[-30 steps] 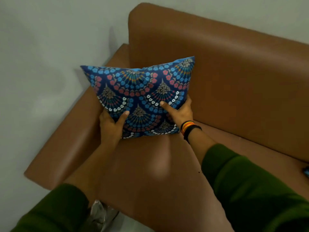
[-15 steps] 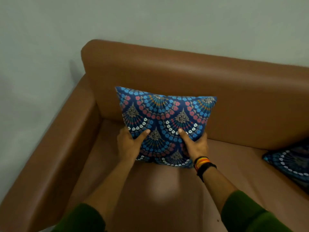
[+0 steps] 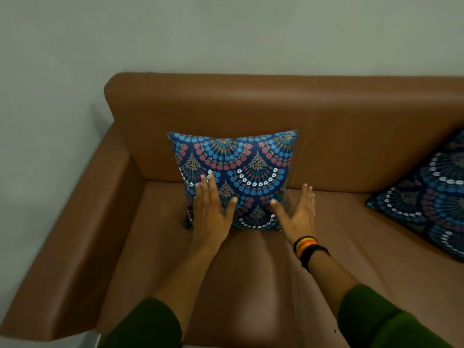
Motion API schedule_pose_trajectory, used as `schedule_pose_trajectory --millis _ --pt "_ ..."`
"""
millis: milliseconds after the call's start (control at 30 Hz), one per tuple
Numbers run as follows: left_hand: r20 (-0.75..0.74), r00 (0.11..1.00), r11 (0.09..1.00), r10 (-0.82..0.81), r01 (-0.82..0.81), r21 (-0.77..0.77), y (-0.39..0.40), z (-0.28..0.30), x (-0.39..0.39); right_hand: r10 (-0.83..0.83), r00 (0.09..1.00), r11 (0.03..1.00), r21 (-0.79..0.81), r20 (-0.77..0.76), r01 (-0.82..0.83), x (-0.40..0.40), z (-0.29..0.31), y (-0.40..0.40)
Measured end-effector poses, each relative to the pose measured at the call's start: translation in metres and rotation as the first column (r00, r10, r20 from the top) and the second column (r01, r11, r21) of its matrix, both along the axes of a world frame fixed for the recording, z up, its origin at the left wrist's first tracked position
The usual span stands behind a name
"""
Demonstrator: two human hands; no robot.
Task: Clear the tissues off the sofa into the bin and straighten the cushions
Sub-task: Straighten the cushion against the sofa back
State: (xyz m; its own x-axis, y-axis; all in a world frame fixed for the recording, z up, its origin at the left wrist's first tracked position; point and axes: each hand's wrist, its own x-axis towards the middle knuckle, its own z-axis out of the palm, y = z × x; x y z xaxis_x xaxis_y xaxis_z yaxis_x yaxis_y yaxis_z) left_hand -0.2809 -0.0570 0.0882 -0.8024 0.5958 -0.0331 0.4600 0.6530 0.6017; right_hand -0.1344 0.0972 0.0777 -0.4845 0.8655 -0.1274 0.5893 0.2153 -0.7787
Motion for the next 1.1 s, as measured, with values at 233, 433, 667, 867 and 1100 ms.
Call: schedule_pose_trajectory --millis 233,433,667,867,1100 --pt "-0.103 0.932 0.935 -0.348 0.353 0.033 0.094 0.062 0.082 -0.231 0.969 0.97 0.103 0.088 0.222 0.115 0.042 0.06" --pt "-0.084 0.876 0.875 -0.475 0.48 0.064 0.216 0.066 0.141 -0.517 0.854 0.854 -0.039 0.056 0.519 0.216 0.046 0.167" --pt "0.234 0.834 0.862 -0.499 0.506 0.033 0.372 0.01 0.233 -0.732 0.681 0.661 -0.22 0.018 0.717 0.327 0.011 0.286" --pt "0.382 0.778 0.865 -0.5 0.476 0.162 0.472 -0.019 0.287 -0.749 0.654 0.644 -0.344 -0.103 0.684 0.384 -0.017 0.35" --pt "0.497 0.783 0.927 -0.374 0.301 0.224 0.476 -0.018 0.294 -0.694 0.696 0.697 -0.41 -0.181 0.588 0.397 -0.017 0.366"
